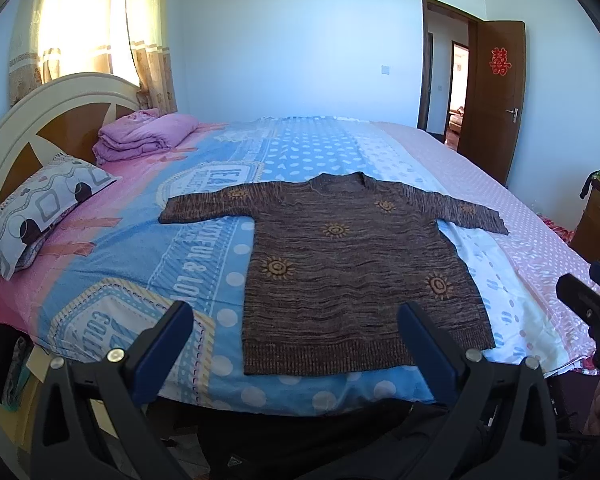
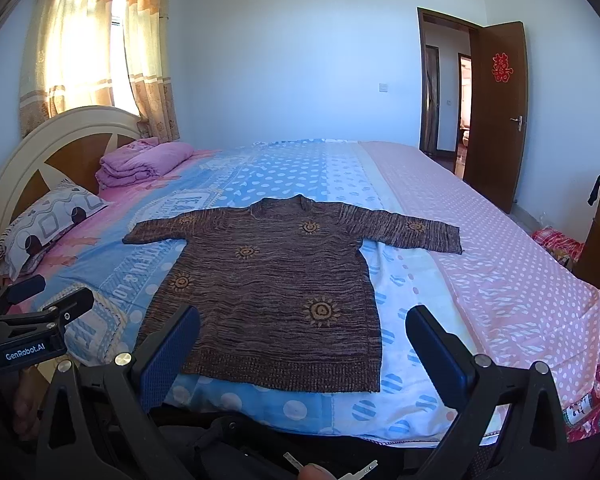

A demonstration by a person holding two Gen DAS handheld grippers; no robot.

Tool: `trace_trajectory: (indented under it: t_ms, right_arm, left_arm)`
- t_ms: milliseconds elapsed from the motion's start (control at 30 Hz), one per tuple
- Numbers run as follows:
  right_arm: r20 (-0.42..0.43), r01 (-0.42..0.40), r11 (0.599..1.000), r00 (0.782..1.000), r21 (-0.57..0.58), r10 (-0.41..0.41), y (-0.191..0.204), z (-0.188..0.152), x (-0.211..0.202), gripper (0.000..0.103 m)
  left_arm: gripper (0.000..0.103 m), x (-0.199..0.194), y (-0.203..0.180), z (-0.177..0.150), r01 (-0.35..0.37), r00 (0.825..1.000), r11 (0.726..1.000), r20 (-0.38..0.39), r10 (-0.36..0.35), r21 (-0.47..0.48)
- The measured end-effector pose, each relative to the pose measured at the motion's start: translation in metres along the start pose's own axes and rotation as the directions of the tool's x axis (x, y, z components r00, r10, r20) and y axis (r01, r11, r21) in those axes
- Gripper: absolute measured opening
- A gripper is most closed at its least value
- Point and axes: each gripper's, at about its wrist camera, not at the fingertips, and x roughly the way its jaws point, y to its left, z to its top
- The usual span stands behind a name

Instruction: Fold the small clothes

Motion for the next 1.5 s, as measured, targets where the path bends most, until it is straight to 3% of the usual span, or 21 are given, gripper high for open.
trace_trajectory:
  t_ms: [1500]
  right_arm:
    - [-0.032, -0.004, 1.0, 0.999, 0.005, 0.004, -0.001, -0.004, 0.01, 0.102]
  left_arm:
    - [0.103, 0.007, -0.001, -0.003, 0.017, 0.999, 1.0, -0.037, -0.017, -0.007]
